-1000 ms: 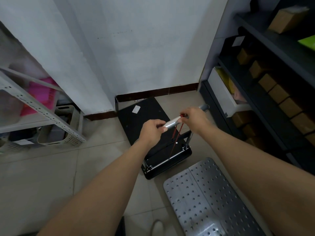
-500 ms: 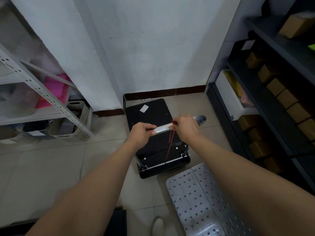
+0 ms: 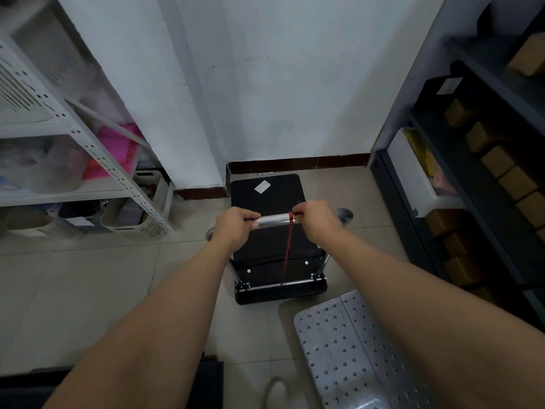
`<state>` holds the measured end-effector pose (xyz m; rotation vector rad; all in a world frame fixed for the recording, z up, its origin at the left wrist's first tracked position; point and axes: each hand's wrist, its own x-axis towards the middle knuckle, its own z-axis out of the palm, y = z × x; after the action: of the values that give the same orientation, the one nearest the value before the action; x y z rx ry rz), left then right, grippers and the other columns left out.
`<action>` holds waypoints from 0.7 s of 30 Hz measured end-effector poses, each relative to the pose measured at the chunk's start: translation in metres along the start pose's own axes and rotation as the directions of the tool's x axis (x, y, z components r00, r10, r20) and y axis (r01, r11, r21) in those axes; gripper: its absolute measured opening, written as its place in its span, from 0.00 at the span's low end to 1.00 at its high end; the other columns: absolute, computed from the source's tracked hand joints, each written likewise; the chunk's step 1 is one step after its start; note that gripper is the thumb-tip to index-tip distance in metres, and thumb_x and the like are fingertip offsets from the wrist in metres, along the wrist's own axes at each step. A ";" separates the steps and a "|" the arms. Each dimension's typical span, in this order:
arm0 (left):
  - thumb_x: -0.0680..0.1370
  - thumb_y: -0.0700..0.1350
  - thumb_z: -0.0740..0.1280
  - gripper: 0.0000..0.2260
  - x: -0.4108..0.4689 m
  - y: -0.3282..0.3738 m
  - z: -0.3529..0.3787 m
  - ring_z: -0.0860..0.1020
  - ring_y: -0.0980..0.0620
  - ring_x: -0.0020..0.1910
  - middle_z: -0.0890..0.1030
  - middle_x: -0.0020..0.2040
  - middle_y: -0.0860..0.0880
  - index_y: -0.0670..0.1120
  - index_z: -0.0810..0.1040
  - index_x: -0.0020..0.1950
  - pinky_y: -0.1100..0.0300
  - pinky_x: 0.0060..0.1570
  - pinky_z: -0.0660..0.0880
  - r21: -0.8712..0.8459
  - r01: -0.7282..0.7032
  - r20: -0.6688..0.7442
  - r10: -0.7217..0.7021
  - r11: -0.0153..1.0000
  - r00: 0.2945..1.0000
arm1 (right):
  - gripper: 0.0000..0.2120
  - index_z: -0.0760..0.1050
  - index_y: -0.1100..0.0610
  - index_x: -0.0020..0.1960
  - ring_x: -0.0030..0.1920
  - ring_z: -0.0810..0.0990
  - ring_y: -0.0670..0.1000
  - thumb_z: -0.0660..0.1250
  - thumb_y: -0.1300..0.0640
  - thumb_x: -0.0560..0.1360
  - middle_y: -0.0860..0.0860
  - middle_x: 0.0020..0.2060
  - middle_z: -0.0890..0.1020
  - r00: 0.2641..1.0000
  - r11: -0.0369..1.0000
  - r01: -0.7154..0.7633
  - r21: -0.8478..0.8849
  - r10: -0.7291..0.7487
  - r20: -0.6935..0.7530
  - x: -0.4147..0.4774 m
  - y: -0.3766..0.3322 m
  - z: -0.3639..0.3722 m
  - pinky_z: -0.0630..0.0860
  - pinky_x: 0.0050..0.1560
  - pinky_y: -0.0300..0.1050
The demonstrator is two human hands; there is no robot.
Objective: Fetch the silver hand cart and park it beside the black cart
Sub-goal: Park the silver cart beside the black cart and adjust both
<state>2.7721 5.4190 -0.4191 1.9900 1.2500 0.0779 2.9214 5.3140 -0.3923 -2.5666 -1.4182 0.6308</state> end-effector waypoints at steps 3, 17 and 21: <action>0.78 0.43 0.66 0.12 0.010 -0.005 -0.002 0.75 0.47 0.53 0.80 0.55 0.48 0.52 0.80 0.61 0.51 0.58 0.74 0.002 0.017 -0.014 -0.017 1.000 1.000 | 0.18 0.77 0.53 0.62 0.45 0.75 0.53 0.60 0.69 0.77 0.55 0.51 0.80 1.000 1.000 0.006 -0.006 -0.006 -0.022 0.003 -0.003 0.000 0.74 0.44 0.45; 0.78 0.46 0.66 0.12 0.067 -0.018 -0.016 0.73 0.44 0.56 0.80 0.56 0.49 0.57 0.80 0.60 0.47 0.60 0.72 0.043 0.020 -0.042 -0.018 0.999 0.999 | 0.12 0.78 0.55 0.61 0.42 0.74 0.51 0.62 0.56 0.80 0.55 0.49 0.80 0.999 0.996 -0.023 0.091 0.025 -0.021 0.044 -0.025 -0.011 0.70 0.41 0.43; 0.78 0.45 0.67 0.12 0.081 -0.021 -0.024 0.74 0.43 0.57 0.81 0.56 0.48 0.54 0.80 0.60 0.45 0.63 0.70 0.035 -0.001 -0.046 0.002 0.999 0.999 | 0.10 0.79 0.55 0.58 0.41 0.75 0.52 0.62 0.56 0.80 0.53 0.43 0.79 0.999 0.995 -0.012 0.102 0.017 -0.045 0.055 -0.029 -0.010 0.69 0.40 0.44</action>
<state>2.7878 5.5014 -0.4424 2.0291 1.2869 0.1037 2.9285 5.3765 -0.3903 -2.4984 -1.3188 0.6247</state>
